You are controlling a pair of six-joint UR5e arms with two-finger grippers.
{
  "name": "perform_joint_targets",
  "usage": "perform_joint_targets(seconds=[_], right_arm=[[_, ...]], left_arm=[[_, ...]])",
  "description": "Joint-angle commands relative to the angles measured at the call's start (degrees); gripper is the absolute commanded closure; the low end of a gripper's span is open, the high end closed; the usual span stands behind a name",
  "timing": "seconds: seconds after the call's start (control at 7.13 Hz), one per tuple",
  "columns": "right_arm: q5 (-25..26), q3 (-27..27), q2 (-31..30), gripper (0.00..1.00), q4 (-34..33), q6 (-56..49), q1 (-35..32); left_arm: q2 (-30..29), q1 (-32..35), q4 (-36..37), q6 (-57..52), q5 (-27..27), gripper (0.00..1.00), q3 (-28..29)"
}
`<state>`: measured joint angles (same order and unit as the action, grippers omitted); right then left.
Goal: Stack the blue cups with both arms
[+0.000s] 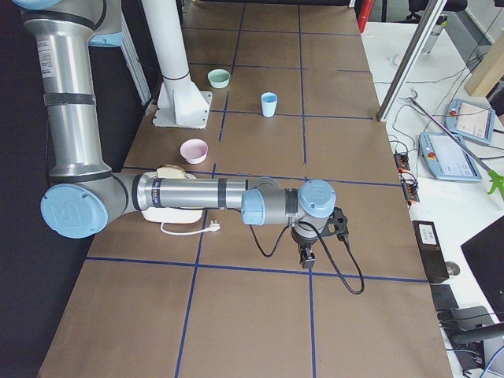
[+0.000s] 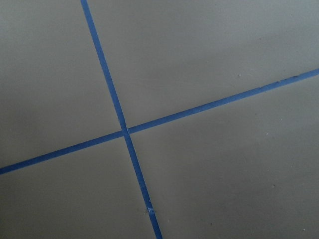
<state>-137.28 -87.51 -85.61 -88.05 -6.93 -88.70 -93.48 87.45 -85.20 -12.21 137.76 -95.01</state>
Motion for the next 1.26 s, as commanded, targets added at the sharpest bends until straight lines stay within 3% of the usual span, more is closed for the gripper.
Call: perform_joint_targets(seconds=[0.0,1.12], right_arm=[[0.0,-0.03,0.18,0.0,-0.01,-0.01,0.02],[0.61,-1.52,-2.19,0.0,0.08,-0.01,-0.51]], left_arm=[[1.63,0.0,-0.49,0.0,0.24,0.0,-0.09],[2.69,-0.09,0.65,-0.01,-0.47,0.0,0.95]])
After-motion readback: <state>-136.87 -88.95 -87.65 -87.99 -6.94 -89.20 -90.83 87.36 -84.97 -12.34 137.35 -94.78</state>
